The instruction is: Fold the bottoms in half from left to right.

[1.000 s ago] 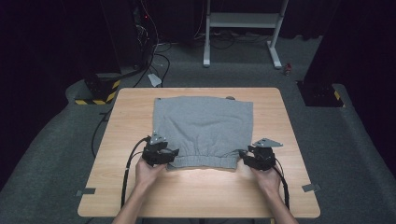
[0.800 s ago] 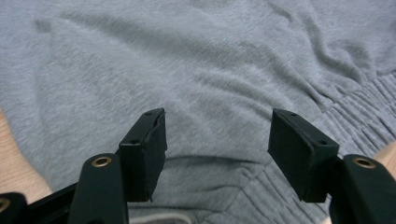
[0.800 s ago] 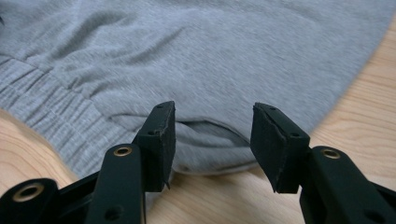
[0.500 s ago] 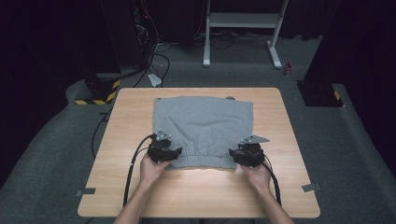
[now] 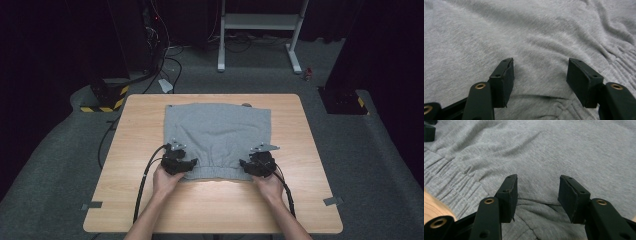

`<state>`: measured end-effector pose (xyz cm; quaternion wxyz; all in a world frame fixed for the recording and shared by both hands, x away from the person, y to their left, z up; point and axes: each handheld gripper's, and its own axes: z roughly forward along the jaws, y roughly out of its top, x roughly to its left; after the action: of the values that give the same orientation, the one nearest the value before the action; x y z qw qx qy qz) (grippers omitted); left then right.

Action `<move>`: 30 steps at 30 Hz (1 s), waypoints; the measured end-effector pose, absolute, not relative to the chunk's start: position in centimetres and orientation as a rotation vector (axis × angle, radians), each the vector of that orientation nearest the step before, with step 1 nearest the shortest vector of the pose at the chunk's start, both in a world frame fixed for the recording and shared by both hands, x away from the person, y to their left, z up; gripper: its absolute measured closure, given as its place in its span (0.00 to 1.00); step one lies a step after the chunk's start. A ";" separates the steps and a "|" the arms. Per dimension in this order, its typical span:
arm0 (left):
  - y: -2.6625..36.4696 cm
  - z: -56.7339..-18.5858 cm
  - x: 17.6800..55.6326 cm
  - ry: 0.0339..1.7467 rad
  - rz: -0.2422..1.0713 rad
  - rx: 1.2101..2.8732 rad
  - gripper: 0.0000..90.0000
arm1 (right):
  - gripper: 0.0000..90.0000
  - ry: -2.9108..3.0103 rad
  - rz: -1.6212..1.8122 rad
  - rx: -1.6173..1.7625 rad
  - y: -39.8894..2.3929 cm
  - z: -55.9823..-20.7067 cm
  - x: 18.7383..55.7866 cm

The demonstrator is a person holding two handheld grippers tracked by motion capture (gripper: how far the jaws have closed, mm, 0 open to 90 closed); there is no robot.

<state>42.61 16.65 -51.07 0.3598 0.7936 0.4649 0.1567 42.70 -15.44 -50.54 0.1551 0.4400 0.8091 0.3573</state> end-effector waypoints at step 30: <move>16.5 -51.8 41.0 1.151 0.430 2.094 0.46 | 0.54 2.387 0.911 1.173 -15.8 -51.3 41.0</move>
<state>40.99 16.54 -51.76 0.3493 0.8083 0.4440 0.1658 41.01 -15.79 -51.34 0.1641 0.4116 0.8375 0.3197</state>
